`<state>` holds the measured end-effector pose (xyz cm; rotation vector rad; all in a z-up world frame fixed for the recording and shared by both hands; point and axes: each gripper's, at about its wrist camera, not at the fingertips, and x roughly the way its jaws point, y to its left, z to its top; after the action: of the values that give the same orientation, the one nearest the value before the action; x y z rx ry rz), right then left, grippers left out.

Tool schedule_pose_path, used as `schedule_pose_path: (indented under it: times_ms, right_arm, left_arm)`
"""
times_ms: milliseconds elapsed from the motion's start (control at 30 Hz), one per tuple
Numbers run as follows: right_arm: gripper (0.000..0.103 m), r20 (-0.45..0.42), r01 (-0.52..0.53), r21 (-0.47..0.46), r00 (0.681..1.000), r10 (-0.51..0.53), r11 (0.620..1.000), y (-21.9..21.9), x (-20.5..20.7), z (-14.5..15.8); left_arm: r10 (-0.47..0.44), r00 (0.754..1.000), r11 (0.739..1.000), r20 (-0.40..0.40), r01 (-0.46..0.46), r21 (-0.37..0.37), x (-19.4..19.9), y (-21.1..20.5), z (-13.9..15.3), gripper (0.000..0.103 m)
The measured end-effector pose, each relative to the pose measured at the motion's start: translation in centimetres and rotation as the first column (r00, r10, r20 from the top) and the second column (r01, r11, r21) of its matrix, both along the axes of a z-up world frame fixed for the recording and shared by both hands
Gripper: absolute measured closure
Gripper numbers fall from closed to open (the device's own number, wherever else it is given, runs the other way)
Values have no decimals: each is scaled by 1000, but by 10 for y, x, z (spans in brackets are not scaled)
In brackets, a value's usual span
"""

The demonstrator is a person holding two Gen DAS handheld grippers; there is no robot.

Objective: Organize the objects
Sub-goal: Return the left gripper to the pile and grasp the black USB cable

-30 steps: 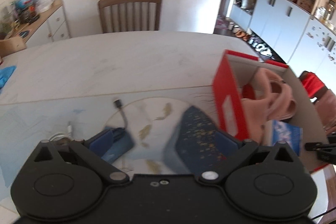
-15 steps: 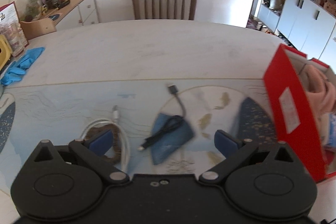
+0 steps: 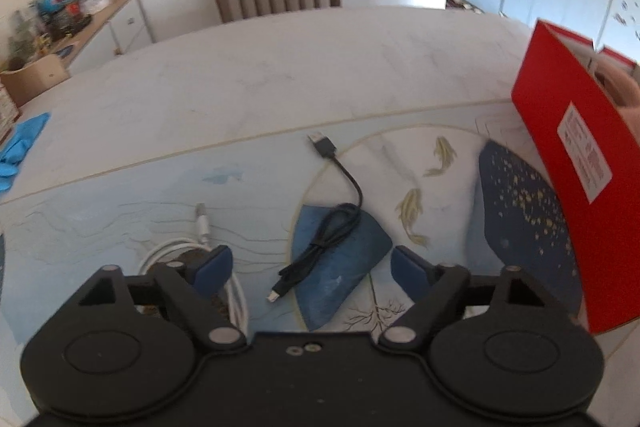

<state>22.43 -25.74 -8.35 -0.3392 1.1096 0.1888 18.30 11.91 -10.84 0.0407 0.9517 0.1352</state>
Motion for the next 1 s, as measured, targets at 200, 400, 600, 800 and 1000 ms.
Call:
schedule_pose_path:
  times_ms: [200, 400, 600, 800, 1000]
  right_arm:
    - [94, -4, 4, -3, 1000, -4, 1000, 2, -3, 1]
    - [94, -6, 11, -2, 1000, -11, 1000, 3, -4, 1]
    - [94, -6, 17, 1, 1000, -17, 1000, 4, -6, 2]
    - [94, -6, 18, 1, 1000, -18, 1000, 4, -6, 2]
    - [95, -4, 14, 8, 1000, -14, 1000, 4, -6, 2]
  left_arm:
    - [-31, 999, 999, -39, 31, -14, 16, 5, -11, 33]
    - [-32, 997, 998, -71, 29, -49, 28, 14, -20, 47]
    - [-53, 996, 994, -71, 46, -94, 28, 14, -19, 72]
    - [-63, 995, 992, -79, 54, -117, 23, 10, -16, 94]
    - [-25, 999, 995, -43, 20, -100, 14, 1, -6, 96]
